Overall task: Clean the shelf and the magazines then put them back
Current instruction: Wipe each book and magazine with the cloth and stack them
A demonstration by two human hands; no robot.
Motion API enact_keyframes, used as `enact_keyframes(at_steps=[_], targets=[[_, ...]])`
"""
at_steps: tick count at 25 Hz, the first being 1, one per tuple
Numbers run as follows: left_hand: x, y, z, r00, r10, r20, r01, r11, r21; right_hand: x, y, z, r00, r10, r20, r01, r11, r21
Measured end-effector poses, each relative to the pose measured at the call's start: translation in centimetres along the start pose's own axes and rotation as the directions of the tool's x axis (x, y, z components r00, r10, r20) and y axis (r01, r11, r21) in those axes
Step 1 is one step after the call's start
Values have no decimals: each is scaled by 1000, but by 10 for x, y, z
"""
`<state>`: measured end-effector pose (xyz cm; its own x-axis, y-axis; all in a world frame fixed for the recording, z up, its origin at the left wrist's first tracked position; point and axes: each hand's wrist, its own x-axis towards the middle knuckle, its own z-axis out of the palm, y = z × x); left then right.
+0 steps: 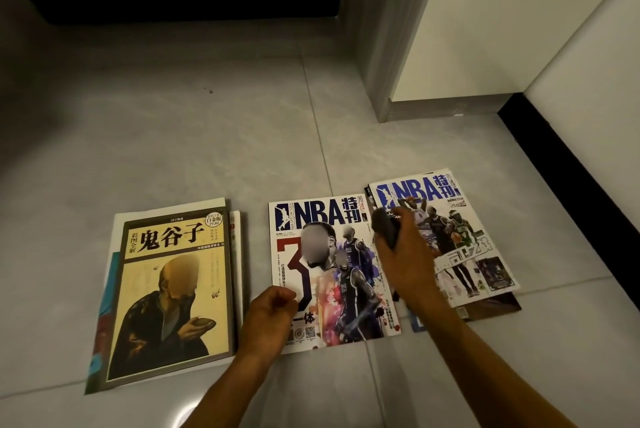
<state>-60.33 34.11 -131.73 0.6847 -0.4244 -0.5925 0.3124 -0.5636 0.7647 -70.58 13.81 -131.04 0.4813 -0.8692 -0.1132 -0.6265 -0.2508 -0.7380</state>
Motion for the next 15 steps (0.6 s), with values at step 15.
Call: enact_keyframes(at_steps=[15], targets=[[23, -34, -6, 957, 276, 85, -265, 721, 640, -23, 52, 69, 891, -392, 228, 450, 706, -546]])
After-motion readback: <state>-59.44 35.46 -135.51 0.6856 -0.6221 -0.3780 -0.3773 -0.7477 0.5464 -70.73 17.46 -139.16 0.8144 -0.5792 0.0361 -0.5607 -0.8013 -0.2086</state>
